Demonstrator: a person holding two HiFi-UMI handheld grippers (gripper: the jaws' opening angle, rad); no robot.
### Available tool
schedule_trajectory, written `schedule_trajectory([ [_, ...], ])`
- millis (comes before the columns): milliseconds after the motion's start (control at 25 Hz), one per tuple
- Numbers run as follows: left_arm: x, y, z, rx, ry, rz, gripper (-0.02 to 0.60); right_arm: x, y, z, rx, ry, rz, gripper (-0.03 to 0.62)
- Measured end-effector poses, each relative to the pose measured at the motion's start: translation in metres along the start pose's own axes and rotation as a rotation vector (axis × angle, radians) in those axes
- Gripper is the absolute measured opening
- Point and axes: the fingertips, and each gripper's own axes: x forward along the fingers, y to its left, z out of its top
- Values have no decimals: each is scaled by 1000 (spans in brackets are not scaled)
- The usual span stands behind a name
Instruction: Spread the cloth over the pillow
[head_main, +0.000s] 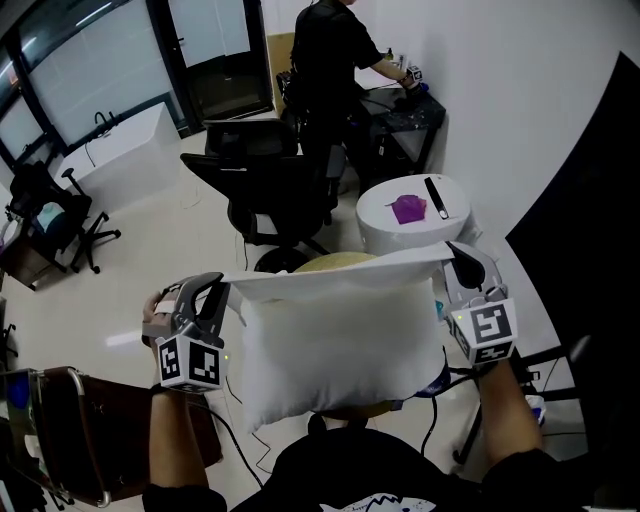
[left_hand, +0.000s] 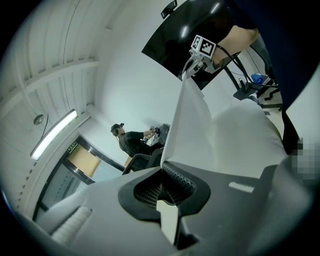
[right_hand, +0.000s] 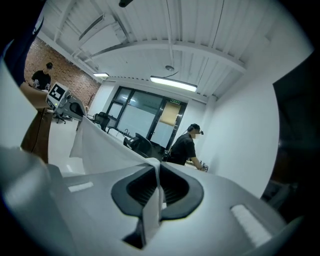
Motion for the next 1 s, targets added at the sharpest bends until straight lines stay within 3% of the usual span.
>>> schedule_trajectory([
  [680,-75,-30,33,91,-124,-11,0,-80,11,-6,10,44,-135,11],
  [1000,-113,-78,35,107,-131,-62,0,-123,27,-26,29,79,-152,11],
])
